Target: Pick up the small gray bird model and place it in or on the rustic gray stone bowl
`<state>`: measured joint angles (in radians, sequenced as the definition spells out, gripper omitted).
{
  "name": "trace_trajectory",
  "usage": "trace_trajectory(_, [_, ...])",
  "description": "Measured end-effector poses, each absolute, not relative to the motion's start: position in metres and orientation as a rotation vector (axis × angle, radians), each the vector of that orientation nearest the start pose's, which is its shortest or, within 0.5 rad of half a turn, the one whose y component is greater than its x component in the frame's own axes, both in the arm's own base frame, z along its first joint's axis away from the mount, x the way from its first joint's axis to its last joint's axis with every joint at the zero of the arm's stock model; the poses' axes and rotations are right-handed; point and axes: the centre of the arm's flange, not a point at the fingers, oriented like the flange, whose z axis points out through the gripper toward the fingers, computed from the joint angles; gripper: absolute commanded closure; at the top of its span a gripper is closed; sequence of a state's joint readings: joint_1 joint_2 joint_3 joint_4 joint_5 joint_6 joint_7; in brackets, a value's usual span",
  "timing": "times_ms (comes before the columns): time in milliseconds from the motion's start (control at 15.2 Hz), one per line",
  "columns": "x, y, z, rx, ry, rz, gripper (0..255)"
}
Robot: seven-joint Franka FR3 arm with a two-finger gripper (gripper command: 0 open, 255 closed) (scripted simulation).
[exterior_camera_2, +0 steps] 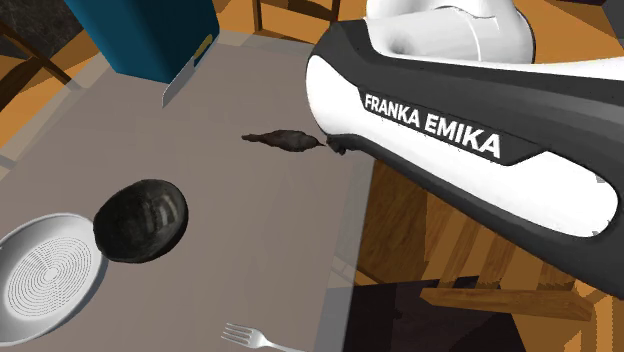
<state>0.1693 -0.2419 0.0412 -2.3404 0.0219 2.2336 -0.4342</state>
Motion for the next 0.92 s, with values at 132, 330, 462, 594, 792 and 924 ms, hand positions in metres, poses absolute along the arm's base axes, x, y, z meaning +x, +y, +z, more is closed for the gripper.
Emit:
trace_trajectory(132, [0.482, 0.113, 0.428, -2.956, -1.064, -0.233, 0])
trace_trajectory(330, [0.501, 0.134, 0.410, -2.905, -1.194, -0.265, 0])
trace_trajectory(462, [0.515, 0.152, 0.394, -2.867, -1.279, -0.284, 0])
trace_trajectory(594, [0.525, 0.167, 0.383, -2.828, -1.363, -0.304, 0])
trace_trajectory(792, [0.542, 0.194, 0.362, -2.763, -1.489, -0.332, 0])
trace_trajectory(924, [0.554, 0.213, 0.348, -2.716, -1.570, -0.352, 0])
